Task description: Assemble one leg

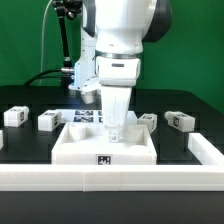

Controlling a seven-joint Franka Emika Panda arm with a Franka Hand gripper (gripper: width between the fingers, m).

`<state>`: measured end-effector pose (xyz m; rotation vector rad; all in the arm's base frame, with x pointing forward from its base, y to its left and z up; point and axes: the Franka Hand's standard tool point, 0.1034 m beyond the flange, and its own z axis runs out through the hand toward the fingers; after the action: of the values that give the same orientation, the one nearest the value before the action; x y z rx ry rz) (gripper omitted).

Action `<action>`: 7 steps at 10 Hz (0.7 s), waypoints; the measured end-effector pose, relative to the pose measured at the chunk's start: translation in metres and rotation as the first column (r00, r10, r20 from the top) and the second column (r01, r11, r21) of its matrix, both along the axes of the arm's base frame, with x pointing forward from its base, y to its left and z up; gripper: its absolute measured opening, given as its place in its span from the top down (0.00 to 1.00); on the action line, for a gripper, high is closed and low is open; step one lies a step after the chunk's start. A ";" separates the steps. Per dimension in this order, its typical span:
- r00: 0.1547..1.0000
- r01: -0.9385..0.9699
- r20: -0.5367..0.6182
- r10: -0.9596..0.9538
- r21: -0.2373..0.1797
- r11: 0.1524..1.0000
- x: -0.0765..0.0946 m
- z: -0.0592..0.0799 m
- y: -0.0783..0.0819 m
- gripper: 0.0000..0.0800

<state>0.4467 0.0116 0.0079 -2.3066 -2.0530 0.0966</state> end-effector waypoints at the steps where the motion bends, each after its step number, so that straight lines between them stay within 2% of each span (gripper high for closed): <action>1: 1.000 -0.002 0.000 0.002 0.001 1.000 0.000 0.000 0.002 0.35; 2: 1.000 -0.001 0.000 0.001 0.001 1.000 0.000 0.000 0.001 0.35; 4: 1.000 -0.001 0.000 0.001 0.001 1.000 0.000 0.000 0.001 0.69; 5: 1.000 -0.001 0.000 0.001 0.001 1.000 0.000 0.000 0.001 0.69; 6: 1.000 -0.001 0.005 0.001 0.001 1.000 0.001 0.001 0.001 0.91; 7: 1.000 -0.001 0.010 0.001 0.002 1.000 0.002 0.001 0.001 0.92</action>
Offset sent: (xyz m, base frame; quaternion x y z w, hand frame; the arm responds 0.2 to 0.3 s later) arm 0.0000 0.0000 0.0000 0.0000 0.0000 0.0000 1.0000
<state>0.4490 0.0130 0.0092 -2.3098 -2.0575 0.0836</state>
